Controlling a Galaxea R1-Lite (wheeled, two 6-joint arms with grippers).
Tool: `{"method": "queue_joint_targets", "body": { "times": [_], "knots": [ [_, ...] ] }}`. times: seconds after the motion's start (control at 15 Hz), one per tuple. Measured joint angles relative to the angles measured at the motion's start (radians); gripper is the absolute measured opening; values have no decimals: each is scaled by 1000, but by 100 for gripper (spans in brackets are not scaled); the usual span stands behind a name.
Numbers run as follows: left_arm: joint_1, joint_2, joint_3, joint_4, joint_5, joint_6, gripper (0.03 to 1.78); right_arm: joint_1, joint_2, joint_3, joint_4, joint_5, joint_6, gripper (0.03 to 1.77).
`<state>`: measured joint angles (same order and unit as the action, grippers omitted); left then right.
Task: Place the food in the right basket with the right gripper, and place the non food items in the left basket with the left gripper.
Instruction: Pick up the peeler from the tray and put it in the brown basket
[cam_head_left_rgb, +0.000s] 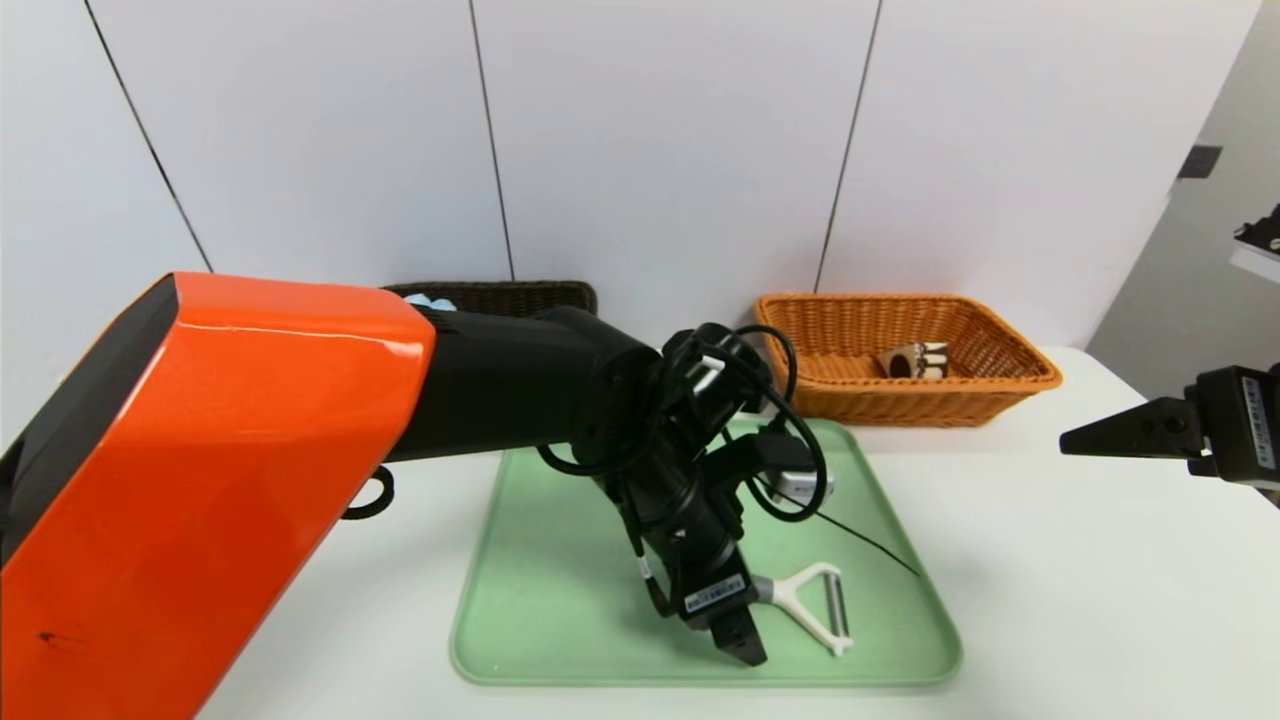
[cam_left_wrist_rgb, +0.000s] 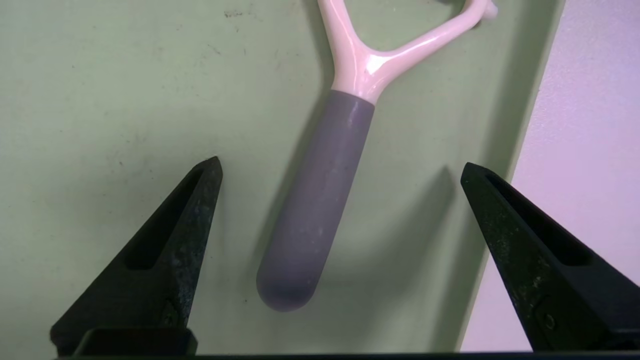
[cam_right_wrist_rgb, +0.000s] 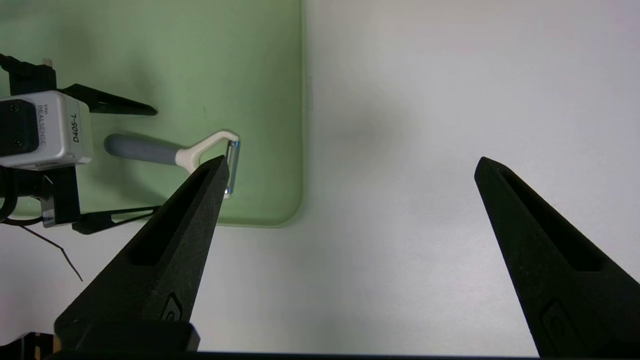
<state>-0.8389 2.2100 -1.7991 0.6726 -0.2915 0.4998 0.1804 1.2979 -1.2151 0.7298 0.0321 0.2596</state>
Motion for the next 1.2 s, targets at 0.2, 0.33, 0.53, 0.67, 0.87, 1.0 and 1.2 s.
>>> {"method": "queue_joint_targets", "body": {
  "times": [0.2, 0.33, 0.53, 0.67, 0.87, 1.0, 1.2],
  "knots": [
    [0, 4, 0, -17, 0, 0, 169, -1, 0, 0, 0, 1, 0, 170],
    [0, 4, 0, -24, 12, 0, 169, -3, 0, 0, -1, 0, 0, 170],
    [0, 5, 0, -23, 25, 1, 169, -3, 0, 0, 0, 1, 0, 170],
    [0, 5, 1, -21, 25, 1, 136, -4, 0, 0, -1, 1, 0, 170],
    [0, 4, 1, -16, 27, 1, 95, -4, 0, 0, -1, 1, 0, 170],
    [0, 4, 2, -14, 27, 0, 76, -4, 0, 0, 0, 1, 0, 170],
    [0, 0, 2, -15, 27, 1, 27, -4, 0, -1, 0, 1, 0, 170]
  ]
}}
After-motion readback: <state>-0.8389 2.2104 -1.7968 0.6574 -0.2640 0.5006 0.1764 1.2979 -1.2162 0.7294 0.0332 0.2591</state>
